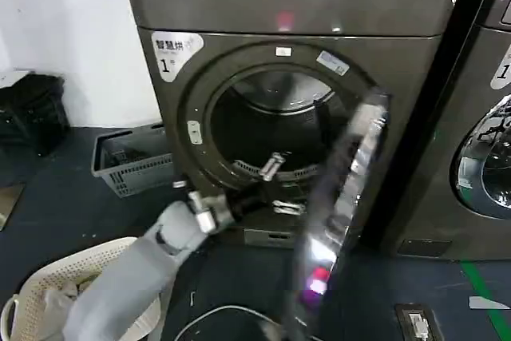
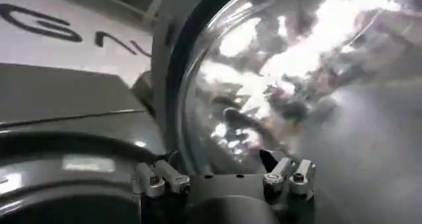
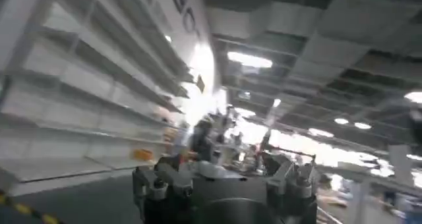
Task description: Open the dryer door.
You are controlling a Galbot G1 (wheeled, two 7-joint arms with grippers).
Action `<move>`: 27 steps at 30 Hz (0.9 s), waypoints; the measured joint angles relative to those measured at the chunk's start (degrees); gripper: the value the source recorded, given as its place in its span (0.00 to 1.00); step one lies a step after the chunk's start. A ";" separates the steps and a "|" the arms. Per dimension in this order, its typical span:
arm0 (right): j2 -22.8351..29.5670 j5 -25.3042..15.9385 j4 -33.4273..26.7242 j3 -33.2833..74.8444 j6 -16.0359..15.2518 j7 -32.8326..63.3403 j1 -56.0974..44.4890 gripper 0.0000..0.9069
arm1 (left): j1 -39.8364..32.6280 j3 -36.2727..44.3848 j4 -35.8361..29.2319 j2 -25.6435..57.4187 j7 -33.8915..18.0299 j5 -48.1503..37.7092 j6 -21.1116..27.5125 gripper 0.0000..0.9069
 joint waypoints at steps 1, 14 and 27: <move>-0.01 -0.01 -0.39 0.57 0.56 0.03 0.02 1.00 | -0.51 0.98 0.30 -0.75 0.03 0.30 0.08 1.00; 0.99 -0.23 -0.51 3.22 2.31 -0.27 0.20 1.00 | -7.74 12.20 7.77 -13.39 -0.01 3.35 1.18 1.00; 1.32 0.42 -1.47 4.31 4.54 -1.35 -0.66 1.00 | -13.39 18.52 19.51 -27.56 -0.27 5.43 1.95 1.00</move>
